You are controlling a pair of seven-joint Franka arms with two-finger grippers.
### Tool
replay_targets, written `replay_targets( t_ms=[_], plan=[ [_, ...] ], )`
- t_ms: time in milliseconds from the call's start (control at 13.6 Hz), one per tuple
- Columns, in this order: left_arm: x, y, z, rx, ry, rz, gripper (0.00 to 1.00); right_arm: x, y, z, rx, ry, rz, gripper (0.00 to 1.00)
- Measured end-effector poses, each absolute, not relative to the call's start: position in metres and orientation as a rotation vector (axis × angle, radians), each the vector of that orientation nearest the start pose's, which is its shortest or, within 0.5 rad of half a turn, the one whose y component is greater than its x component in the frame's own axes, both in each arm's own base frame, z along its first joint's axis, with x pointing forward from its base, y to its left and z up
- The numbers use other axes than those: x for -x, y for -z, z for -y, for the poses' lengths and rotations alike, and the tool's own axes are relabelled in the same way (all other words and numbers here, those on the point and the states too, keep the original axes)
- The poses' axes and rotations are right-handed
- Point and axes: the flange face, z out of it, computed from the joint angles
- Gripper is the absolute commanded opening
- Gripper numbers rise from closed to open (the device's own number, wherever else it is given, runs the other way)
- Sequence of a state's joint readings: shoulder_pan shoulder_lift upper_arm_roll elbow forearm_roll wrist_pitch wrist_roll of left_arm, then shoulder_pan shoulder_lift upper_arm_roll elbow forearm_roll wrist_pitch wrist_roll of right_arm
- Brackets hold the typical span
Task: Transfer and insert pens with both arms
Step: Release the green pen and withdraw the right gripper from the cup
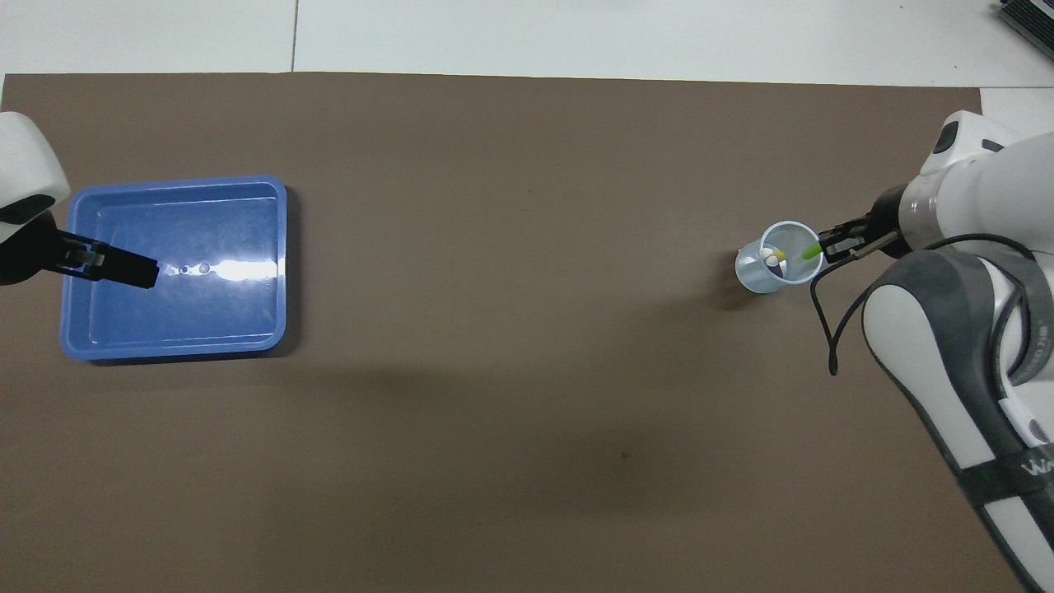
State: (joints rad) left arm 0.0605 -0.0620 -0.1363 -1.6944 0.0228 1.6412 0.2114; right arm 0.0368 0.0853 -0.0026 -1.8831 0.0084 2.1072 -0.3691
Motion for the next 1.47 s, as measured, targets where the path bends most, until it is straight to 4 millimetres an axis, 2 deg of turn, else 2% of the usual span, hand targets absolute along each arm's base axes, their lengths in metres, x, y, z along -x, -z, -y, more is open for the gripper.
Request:
replay_targets(
  t_ms=[73,220,293,440,733,953,1173,1466],
  plan=[
    [-0.531,-0.610,0.040,3.078,-0.019,-0.443,1.00,-0.598,-0.469,-0.021,3.087,0.214,0.624,0.00],
    [-0.525,-0.611,0.035,3.085,-0.070,-0.395,1.00,-0.598,-0.460,-0.021,3.089,0.216,0.613,0.81],
    [-0.523,-0.609,0.035,3.092,-0.102,-0.324,1.00,-0.598,-0.458,-0.021,3.092,0.211,0.593,1.00],
    [-0.519,-0.608,0.038,3.097,-0.139,-0.201,1.00,-0.597,-0.457,-0.020,3.098,0.208,0.554,1.00],
    [-0.515,-0.612,0.042,3.096,-0.136,-0.166,1.00,-0.594,-0.468,-0.017,3.101,0.189,0.531,1.00],
    [-0.515,-0.611,0.045,3.095,-0.137,-0.159,1.00,-0.580,-0.504,-0.013,3.107,0.125,0.466,1.00],
    [-0.515,-0.611,0.039,3.098,-0.138,-0.141,1.00,-0.554,-0.547,-0.009,3.108,0.079,0.434,1.00],
    [-0.515,-0.611,0.039,3.097,-0.138,-0.142,1.00,-0.517,-0.591,-0.005,3.104,0.043,0.426,1.00]
  ],
)
